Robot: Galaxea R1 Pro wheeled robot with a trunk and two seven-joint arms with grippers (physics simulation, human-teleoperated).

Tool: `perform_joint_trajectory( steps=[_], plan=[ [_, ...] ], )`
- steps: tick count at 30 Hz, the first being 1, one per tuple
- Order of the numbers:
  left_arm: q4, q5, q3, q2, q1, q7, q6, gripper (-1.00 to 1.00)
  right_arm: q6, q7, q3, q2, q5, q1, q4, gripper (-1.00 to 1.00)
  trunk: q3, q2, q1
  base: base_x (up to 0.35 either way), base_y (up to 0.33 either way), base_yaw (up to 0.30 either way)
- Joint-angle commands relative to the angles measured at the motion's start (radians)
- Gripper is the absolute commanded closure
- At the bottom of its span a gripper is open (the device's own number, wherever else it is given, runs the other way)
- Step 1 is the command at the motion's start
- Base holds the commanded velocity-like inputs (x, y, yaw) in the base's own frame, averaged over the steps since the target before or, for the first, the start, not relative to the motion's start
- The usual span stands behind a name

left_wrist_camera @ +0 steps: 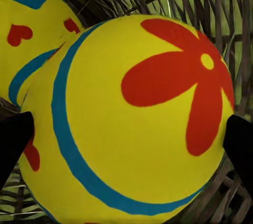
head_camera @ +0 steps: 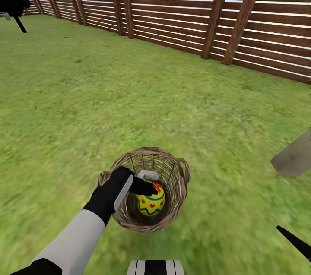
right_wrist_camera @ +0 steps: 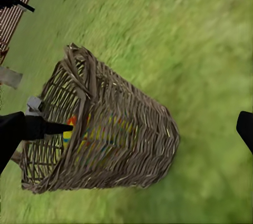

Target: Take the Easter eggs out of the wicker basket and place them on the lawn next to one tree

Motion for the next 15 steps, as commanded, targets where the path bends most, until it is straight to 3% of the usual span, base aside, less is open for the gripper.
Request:
perform_joint_trajectory(
  steps=[1, 6, 15],
  plan=[
    [-0.004, 0.005, -0.001, 0.0, -0.001, 0.003, 0.004, 1.0, 0.008, 0.0, 0.0, 0.001, -0.005, 0.001, 0.0, -1.0, 0.003, 0.0, -0.001, -0.004, 0.0, 0.0],
    [-0.099, -0.002, 0.0, 0.003, 0.0, 0.006, 0.017, 1.0, 0.008, -0.004, 0.025, -0.002, -0.005, 0.001, 0.001, -1.0, 0.023, 0.001, -0.003, -0.001, 0.0, 0.0],
    [-0.111, -0.007, -0.001, 0.003, 0.0, 0.011, 0.017, 1.0, 0.008, -0.004, 0.029, 0.0, -0.005, 0.001, 0.001, -1.0, 0.058, 0.003, -0.007, -0.062, 0.006, 0.0]
  ],
)
